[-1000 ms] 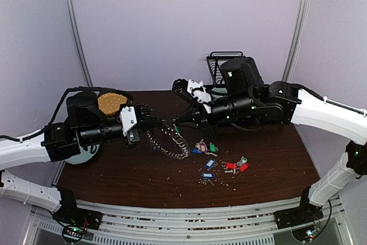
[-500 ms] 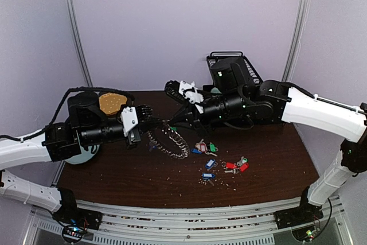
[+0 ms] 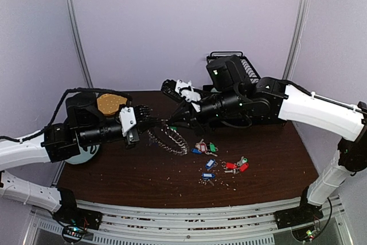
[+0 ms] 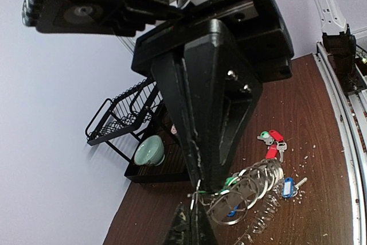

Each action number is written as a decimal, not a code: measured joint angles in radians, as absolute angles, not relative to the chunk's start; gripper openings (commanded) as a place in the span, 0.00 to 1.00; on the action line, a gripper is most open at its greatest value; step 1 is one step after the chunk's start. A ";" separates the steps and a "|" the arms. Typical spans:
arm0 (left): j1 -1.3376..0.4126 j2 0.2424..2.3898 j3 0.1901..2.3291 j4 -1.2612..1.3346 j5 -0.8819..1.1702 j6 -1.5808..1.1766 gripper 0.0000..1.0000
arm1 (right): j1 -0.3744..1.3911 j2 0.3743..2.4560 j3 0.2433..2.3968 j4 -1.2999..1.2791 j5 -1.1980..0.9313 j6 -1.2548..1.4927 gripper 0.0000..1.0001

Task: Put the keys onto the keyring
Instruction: Insert into the hole in the key head and the split of the keyring, then adjust the keyring on the key storage ring.

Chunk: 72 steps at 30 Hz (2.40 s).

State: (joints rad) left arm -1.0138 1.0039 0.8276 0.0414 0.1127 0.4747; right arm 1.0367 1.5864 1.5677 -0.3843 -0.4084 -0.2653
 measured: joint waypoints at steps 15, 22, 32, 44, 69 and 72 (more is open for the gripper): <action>-1.013 0.968 0.804 0.068 0.162 0.508 0.00 | 1.028 1.588 1.565 -0.387 -0.450 -0.236 0.00; -1.013 0.951 0.760 0.144 0.207 0.465 0.00 | 1.024 1.586 1.516 -0.311 -0.522 -0.236 0.00; -1.014 0.950 0.740 0.242 0.244 0.367 0.00 | 1.019 1.536 1.432 -0.182 -0.557 -0.236 0.21; -1.016 0.950 0.740 0.269 0.251 0.330 0.00 | 1.014 1.381 1.305 -0.056 -0.498 -0.289 0.28; -1.016 0.961 0.740 0.279 0.239 0.319 0.00 | 1.043 1.471 1.339 0.023 -0.555 -0.289 0.18; -1.016 0.961 0.740 0.279 0.239 0.319 0.00 | 1.043 1.473 1.340 0.019 -0.554 -0.292 0.17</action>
